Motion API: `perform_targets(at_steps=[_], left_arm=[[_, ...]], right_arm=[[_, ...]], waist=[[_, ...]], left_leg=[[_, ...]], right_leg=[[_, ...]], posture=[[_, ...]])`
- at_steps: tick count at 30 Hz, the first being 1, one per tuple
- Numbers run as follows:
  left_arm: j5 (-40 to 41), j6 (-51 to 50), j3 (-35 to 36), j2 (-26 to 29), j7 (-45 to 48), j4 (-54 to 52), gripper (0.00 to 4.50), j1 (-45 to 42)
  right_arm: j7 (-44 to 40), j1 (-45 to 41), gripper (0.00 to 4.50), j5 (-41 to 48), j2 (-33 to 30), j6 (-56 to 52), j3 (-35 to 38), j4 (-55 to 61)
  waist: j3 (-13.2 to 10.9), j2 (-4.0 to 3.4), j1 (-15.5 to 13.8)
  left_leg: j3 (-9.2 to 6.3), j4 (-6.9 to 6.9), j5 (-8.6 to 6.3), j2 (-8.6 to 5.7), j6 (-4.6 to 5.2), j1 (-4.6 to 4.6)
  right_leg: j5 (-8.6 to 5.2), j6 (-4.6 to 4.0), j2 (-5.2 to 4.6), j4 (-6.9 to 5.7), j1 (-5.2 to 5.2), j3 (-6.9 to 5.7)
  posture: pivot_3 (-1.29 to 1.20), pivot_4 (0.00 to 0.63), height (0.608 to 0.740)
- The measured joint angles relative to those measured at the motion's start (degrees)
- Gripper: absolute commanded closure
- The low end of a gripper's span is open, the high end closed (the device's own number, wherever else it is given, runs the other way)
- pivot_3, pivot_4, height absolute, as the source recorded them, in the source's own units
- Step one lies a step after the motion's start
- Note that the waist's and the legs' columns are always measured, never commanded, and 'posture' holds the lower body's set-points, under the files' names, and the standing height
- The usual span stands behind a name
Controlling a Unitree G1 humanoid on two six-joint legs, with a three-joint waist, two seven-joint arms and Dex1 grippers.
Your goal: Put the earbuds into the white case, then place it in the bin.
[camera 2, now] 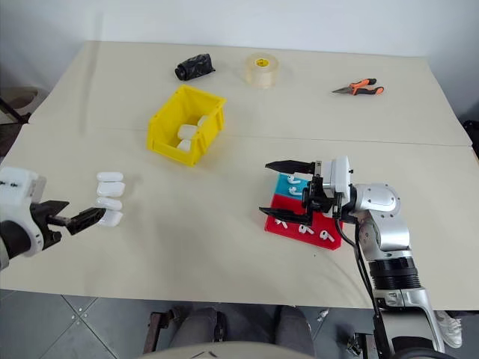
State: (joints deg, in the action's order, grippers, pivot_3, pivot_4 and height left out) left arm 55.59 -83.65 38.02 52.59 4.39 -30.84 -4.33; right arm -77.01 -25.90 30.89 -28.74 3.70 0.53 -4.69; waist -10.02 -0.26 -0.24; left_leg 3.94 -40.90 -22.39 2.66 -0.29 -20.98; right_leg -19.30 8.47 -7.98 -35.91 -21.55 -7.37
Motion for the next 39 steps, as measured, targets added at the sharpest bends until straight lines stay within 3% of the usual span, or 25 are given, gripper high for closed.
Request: perform_targets(at_steps=[4, 9, 18, 28, 31, 38, 39], left_arm=[[-0.47, -7.13, -5.23, 3.06, 1.19, 2.85, 0.01, -2.84], [-1.83, -8.79, -8.39, 5.41, 0.83, 6.92, 0.01, -5.14], [-0.67, -8.85, -13.94, 5.57, -3.05, 11.04, 0.01, -8.01], [0.71, -8.83, -15.53, 5.66, -4.65, 14.43, 0.01, -10.66], [0.72, -8.72, -15.82, 5.66, -4.8, 14.69, 0.58, -10.77], [-0.3, -8.55, -16.39, 5.84, -4.96, 14.94, 2.72, -10.76], [-0.66, -8.56, -16.41, 5.82, -4.82, 14.82, 2.72, -10.75]], right_arm=[[0.17, 0.47, 0.0, -0.01, -0.06, -0.15, -0.01, 0.33], [0.37, 0.51, 0.0, -0.01, -0.07, -0.28, -0.01, 1.19], [1.47, 1.69, 0.0, -0.04, 0.09, -0.31, -0.09, 3.12], [2.41, 1.46, 0.0, -0.24, 0.08, -0.15, -0.09, 3.27], [2.83, 1.85, 0.0, -0.24, 0.08, -0.16, -0.09, 4.02], [3.4, 2.63, 0.0, -0.24, 0.08, -0.2, -0.09, 5.0], [3.48, 2.63, 0.0, -0.24, 0.08, -0.2, -0.09, 5.0]], waist=[[0.0, 0.0, 0.8], [0.0, 0.0, 1.06], [-0.01, 0.0, 0.74], [0.0, 0.0, 0.5], [0.0, 0.0, 0.51], [0.0, 0.0, 0.41], [0.0, 0.0, 0.42]], left_leg=[[0.07, 0.11, 0.02, 0.02, -0.09, 0.01], [0.08, 0.18, 0.08, 0.04, -0.2, 0.02], [0.03, 0.16, 0.08, 0.02, -0.19, 0.01], [0.09, 0.15, 0.08, 0.02, -0.19, 0.03], [0.13, 0.16, 0.08, 0.02, -0.19, 0.03], [0.5, 0.16, 0.08, 0.01, -0.19, 0.04], [0.51, 0.16, 0.08, 0.01, -0.19, 0.04]], right_leg=[[0.0, 0.0, 0.07, 0.01, -0.08, 0.06], [-0.01, -0.02, 0.1, 0.01, -0.09, 0.11], [-0.01, -0.02, 0.1, 0.0, -0.12, 0.19], [-0.01, -0.02, 0.09, -0.02, -0.13, 0.22], [-0.01, -0.02, 0.1, -0.03, -0.13, 0.22], [-0.01, -0.02, 0.09, -0.04, -0.13, 0.24], [-0.01, -0.02, 0.09, -0.04, -0.13, 0.24]], posture=[[0.0, 0.15, 0.74], [0.0, 0.15, 0.74], [0.0, 0.15, 0.74], [0.0, 0.15, 0.74], [0.0, 0.15, 0.74], [0.0, 0.15, 0.74], [0.0, 0.15, 0.74]])
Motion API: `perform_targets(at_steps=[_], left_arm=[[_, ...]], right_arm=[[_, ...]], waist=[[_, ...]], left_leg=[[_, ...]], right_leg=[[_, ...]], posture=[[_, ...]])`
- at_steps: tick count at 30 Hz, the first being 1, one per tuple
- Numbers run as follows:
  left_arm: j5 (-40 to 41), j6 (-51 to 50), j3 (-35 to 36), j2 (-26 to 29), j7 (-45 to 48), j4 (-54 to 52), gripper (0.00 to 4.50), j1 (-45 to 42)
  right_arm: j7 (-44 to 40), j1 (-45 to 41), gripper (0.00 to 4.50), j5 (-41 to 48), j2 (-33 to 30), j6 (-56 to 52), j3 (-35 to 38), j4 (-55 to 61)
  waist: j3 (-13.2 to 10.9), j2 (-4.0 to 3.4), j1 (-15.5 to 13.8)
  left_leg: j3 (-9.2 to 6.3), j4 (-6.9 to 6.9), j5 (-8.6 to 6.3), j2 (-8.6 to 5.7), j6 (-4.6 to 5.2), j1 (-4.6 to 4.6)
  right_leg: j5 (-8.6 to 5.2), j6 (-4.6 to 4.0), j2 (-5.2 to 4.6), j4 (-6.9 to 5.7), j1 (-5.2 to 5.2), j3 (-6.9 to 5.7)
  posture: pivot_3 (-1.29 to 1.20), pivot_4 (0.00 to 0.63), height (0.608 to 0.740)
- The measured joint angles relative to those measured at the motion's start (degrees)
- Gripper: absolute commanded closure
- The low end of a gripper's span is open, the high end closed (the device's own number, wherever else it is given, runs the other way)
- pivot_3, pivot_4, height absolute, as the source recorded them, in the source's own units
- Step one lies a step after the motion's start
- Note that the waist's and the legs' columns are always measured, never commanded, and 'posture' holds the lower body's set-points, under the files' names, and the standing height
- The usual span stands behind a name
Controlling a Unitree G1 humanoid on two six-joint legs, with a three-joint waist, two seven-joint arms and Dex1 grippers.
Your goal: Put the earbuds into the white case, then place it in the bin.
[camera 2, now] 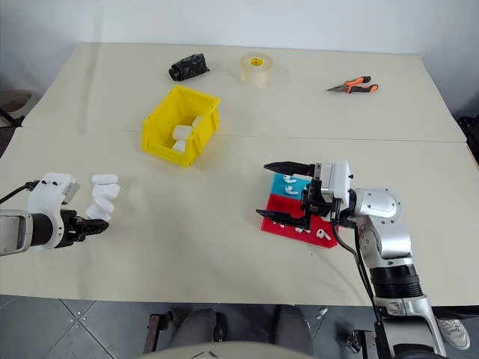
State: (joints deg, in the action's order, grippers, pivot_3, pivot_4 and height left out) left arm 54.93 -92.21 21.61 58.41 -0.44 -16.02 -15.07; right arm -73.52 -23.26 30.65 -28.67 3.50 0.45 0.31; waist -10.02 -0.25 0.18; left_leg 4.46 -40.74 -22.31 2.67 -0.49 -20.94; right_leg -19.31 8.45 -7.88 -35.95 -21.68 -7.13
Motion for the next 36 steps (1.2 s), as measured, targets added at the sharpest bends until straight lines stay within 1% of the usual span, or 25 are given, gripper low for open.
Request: perform_targets(at_steps=[4, 6, 10, 12, 14, 15, 21, 22, 25, 27, 30, 36], left_arm=[[-2.24, 0.89, 1.87, -2.17, 1.52, -2.77, 2.72, 1.83], [-3.58, 2.48, 2.83, -2.37, 2.8, -4.84, 2.72, 4.63], [-5.95, 5.58, 7.05, -4.12, 5.53, -8.88, 2.72, 11.5], [-6.81, 6.83, 8.18, -4.2, 7.11, -10.91, 2.72, 14.55], [-7.92, 8.14, 8.62, -3.95, 8.68, -12.44, 2.31, 16.96], [-8.77, 9.65, 8.58, -2.96, 9.9, -13.48, 2.11, 18.81], [-12.08, 15.84, 9.0, 1.66, 18.63, -15.14, 0.21, 25.01], [-13.15, 17.66, 9.07, 2.63, 20.22, -14.66, 0.01, 25.34], [-15.99, 22.14, 9.17, 5.9, 24.73, -12.29, 0.01, 25.28], [-17.22, 24.56, 7.54, 7.69, 27.35, -9.53, 0.01, 22.7], [-19.27, 28.23, 3.28, 10.24, 30.93, -5.43, 0.01, 18.51], [-24.31, 33.92, -7.67, 13.08, 37.53, 3.82, 0.01, 10.88]], right_arm=[[0.11, -0.02, 0.0, -0.03, 0.0, -0.04, -0.05, -0.03], [0.08, 0.01, 0.0, -0.04, -0.03, -0.06, -0.11, -0.05], [0.07, 0.0, 0.0, -0.08, -0.02, -0.07, -0.14, -0.23], [0.0, -0.02, 0.0, -0.13, -0.01, -0.07, -0.15, -0.42], [-0.16, -0.06, 0.0, -0.15, -0.02, -0.07, -0.16, -0.67], [-0.33, -0.12, 0.0, -0.22, -0.01, -0.08, -0.23, -0.81], [-0.75, -0.46, 0.0, -0.39, -0.03, -0.1, -0.23, -1.81], [-0.75, -0.53, 0.0, -0.42, -0.03, -0.1, -0.24, -1.94], [-0.74, -0.79, 0.0, -0.47, -0.02, -0.09, -0.23, -2.03], [-0.7, -0.93, 0.0, -0.52, 0.02, -0.08, -0.27, -2.2], [-0.63, -1.05, 0.0, -0.94, 0.16, -0.03, -0.32, -2.27], [-0.44, -0.85, 0.0, -1.32, 0.17, 0.1, -0.25, -2.19]], waist=[[0.0, 0.0, 0.04], [0.0, 0.0, 0.09], [0.0, 0.0, 0.16], [0.0, 0.0, 0.19], [0.0, 0.0, 0.14], [-0.01, 0.01, 0.15], [-0.01, 0.02, 0.08], [-0.01, 0.02, -0.01], [-0.01, 0.02, -0.03], [-0.02, 0.03, -0.09], [-0.01, 0.02, 0.02], [-0.02, 0.03, 0.12]], left_leg=[[0.06, 0.01, 0.0, 0.0, 0.0, 0.01], [0.08, 0.03, 0.0, 0.01, 0.0, 0.03], [0.23, 0.17, 0.0, 0.03, 0.0, 0.19], [0.47, 0.39, 0.0, 0.04, 0.0, 0.42], [0.66, 0.55, 0.0, 0.04, 0.0, 0.6], [0.71, 0.59, 0.0, 0.05, 0.0, 0.63], [0.89, 0.64, 0.0, 0.08, 0.0, 0.68], [0.88, 0.64, 0.0, 0.08, 0.0, 0.68], [0.96, 0.65, 0.0, 0.07, 0.0, 0.68], [0.98, 0.66, 0.0, 0.08, 0.0, 0.67], [1.07, 0.69, 0.0, 0.07, 0.0, 0.67], [1.39, 0.77, 0.0, 0.09, 0.0, 0.54]], right_leg=[[0.0, 0.0, 0.0, 0.01, -0.01, 0.04], [0.0, 0.0, 0.0, 0.01, -0.02, 0.06], [0.0, 0.0, 0.02, 0.02, -0.02, 0.19], [0.0, 0.0, 0.01, 0.02, -0.01, 0.41], [0.0, 0.0, 0.01, 0.02, 0.0, 0.59], [0.0, 0.0, 0.03, 0.04, 0.0, 0.65], [-0.01, -0.02, 0.07, 0.06, -0.07, 0.81], [-0.01, -0.02, 0.08, 0.06, -0.07, 0.81], [-0.01, -0.02, 0.09, 0.07, -0.1, 0.83], [-0.01, -0.02, 0.11, 0.06, -0.14, 0.84], [-0.01, -0.02, 0.11, 0.04, -0.19, 0.9], [-0.01, -0.02, 0.17, -0.1, -0.61, 1.02]], posture=[[0.0, 0.15, 0.74], [0.0, 0.15, 0.74], [0.0, 0.15, 0.74], [0.0, 0.15, 0.74], [0.0, 0.15, 0.74], [0.0, 0.15, 0.74], [0.0, 0.15, 0.74], [0.0, 0.15, 0.74], [0.0, 0.15, 0.74], [0.0, 0.15, 0.74], [0.0, 0.15, 0.74], [0.0, 0.15, 0.74]])
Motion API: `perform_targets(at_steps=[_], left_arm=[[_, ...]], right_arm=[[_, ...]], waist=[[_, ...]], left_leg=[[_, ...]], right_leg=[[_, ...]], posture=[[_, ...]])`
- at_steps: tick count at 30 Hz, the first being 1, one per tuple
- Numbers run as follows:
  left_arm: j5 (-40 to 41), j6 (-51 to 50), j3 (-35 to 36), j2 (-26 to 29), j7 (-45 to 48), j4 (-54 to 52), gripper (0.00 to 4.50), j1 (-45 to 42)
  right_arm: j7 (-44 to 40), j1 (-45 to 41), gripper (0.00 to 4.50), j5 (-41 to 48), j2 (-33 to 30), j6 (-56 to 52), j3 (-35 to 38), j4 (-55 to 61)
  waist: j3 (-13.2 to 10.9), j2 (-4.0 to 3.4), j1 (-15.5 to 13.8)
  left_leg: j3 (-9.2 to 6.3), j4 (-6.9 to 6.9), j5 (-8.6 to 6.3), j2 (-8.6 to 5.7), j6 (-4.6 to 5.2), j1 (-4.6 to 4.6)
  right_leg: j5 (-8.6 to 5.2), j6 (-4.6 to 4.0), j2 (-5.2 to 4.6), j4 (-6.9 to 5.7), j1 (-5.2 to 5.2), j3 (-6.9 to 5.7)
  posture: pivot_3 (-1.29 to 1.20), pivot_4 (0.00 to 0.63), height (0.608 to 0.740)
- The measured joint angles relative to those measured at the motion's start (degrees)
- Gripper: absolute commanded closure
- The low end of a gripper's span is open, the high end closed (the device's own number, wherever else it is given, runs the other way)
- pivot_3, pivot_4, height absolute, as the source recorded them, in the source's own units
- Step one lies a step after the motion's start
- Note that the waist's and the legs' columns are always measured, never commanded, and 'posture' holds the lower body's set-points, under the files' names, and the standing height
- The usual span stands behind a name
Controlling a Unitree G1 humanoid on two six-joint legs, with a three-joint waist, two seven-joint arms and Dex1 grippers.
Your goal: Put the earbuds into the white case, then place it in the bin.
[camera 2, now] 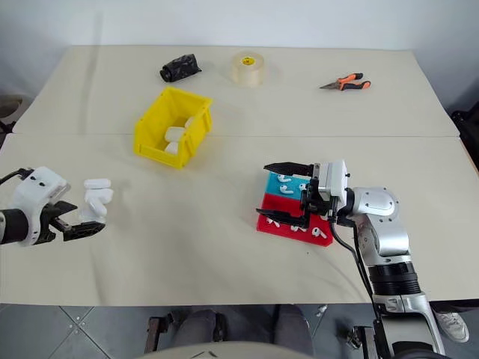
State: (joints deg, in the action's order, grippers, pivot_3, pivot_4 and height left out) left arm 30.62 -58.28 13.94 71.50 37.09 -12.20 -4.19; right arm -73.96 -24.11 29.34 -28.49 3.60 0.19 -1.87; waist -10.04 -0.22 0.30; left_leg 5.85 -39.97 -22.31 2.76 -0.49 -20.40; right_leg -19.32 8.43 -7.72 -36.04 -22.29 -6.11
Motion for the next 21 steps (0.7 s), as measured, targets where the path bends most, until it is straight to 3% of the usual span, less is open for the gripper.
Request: perform_targets(at_steps=[6, 16, 19, 21], left_arm=[[-3.99, 3.18, -7.32, 0.72, 5.66, 5.2, 0.01, -6.13], [-8.05, 3.97, -12.38, 0.54, 10.02, 8.61, 0.01, -10.31], [-9.04, 4.09, -12.46, 0.56, 10.78, 8.61, 0.63, -10.31], [-9.69, 4.38, -12.69, 0.5, 11.24, 8.72, 1.27, -10.51]], right_arm=[[1.04, 0.34, 0.0, -0.32, -0.01, 0.1, 0.1, 0.35], [2.29, 1.36, 0.0, -0.37, 0.0, 0.16, 0.14, 1.52], [2.55, 2.07, 0.0, -0.37, 0.0, 0.2, 0.14, 1.88], [2.77, 2.21, 0.0, -0.37, 0.0, 0.21, 0.14, 1.88]], waist=[[-0.01, 0.03, 0.04], [-0.02, 0.04, 0.04], [-0.02, 0.04, 0.04], [-0.02, 0.04, 0.04]], left_leg=[[0.19, -0.01, 0.0, 0.03, 0.0, -0.06], [0.22, -0.04, 0.0, 0.05, 0.0, -0.06], [0.22, -0.04, 0.0, 0.05, 0.0, -0.06], [0.23, -0.05, 0.0, 0.05, 0.0, -0.05]], right_leg=[[0.0, 0.0, 0.0, -0.07, -0.18, 0.04], [0.0, 0.0, 0.0, -0.14, -0.2, 0.05], [0.0, 0.0, 0.0, -0.14, -0.2, 0.05], [0.0, 0.0, 0.0, -0.15, -0.2, 0.06]], posture=[[0.0, 0.15, 0.74], [0.0, 0.15, 0.74], [0.0, 0.15, 0.74], [0.0, 0.15, 0.74]])
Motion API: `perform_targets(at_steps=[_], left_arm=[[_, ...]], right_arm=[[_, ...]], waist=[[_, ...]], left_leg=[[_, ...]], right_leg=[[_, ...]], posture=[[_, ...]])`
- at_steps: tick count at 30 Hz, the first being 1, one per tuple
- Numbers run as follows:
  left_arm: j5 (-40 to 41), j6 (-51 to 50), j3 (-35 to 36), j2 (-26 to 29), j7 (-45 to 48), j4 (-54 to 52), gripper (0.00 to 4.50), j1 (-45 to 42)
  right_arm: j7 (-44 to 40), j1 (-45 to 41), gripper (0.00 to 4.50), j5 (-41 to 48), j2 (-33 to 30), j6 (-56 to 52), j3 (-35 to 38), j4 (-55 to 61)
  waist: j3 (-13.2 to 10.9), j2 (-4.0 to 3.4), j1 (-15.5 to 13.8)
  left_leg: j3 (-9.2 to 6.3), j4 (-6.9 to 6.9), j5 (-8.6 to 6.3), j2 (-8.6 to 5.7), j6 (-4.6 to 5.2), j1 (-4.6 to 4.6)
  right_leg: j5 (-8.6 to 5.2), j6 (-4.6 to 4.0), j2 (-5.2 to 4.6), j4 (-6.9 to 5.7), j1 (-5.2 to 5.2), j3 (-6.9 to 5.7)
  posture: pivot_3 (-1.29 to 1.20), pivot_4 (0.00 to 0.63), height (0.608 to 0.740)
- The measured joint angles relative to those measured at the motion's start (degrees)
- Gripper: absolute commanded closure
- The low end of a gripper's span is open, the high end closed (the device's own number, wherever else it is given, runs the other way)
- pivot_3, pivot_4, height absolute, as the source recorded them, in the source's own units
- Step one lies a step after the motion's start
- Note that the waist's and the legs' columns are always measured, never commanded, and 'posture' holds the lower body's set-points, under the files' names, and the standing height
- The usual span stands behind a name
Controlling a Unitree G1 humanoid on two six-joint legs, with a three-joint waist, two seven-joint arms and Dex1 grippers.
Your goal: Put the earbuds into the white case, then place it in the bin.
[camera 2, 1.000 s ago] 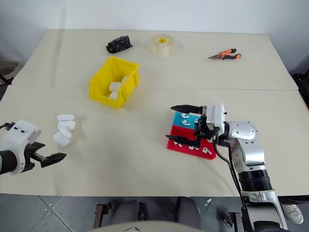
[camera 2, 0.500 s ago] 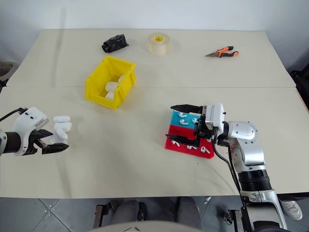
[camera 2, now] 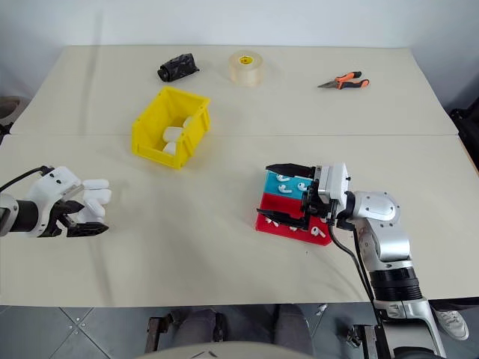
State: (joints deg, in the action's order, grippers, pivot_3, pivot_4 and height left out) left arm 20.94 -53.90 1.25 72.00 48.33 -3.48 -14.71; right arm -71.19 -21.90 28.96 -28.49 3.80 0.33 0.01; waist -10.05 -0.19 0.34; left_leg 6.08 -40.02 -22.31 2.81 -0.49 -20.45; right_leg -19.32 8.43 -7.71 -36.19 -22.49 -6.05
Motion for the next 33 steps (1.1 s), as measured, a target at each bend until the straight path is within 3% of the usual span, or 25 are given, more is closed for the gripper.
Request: perform_targets(at_steps=[2, 20, 26, 33], left_arm=[[-0.5, 0.21, -0.07, -0.31, 0.26, 0.18, 1.68, -0.26], [-0.88, -0.82, 8.56, -3.69, -0.75, -2.42, 1.68, 6.46], [3.03, -1.41, 19.57, -10.34, -0.59, -6.51, 1.68, 12.57], [11.75, 11.75, 31.69, -27.1, 3.79, -23.21, 1.68, 22.14]], right_arm=[[0.19, 0.0, 0.0, 0.0, 0.0, 0.03, 0.0, 0.03], [0.43, -0.51, 0.0, -0.37, 0.08, 0.99, -0.04, -0.7], [-0.24, -1.47, 0.0, -0.48, 0.17, 1.18, -0.09, -1.29], [-0.7, -0.72, 0.0, -0.51, -1.82, 1.01, 0.32, -1.76]], waist=[[0.0, 0.0, -0.02], [0.0, 0.0, 1.21], [0.0, 0.07, 1.3], [0.0, 0.15, 1.18]], left_leg=[[0.0, -0.01, 0.0, 0.01, 0.0, 0.0], [0.04, -0.02, 0.0, 0.04, 0.0, 0.08], [0.01, -0.05, 0.0, 0.04, 0.01, 0.07], [-0.08, -0.15, -0.01, 0.03, 0.01, 0.03]], right_leg=[[0.0, 0.0, 0.0, -0.02, 0.0, 0.0], [0.0, 0.0, -0.03, -0.25, -0.05, 0.02], [0.0, -0.01, -0.07, -0.29, -0.06, 0.01], [0.0, -0.01, -0.16, -0.3, -0.02, 0.0]], posture=[[0.0, 0.15, 0.74], [0.0, 0.15, 0.74], [0.0, 0.15, 0.74], [0.0, 0.15, 0.74]])
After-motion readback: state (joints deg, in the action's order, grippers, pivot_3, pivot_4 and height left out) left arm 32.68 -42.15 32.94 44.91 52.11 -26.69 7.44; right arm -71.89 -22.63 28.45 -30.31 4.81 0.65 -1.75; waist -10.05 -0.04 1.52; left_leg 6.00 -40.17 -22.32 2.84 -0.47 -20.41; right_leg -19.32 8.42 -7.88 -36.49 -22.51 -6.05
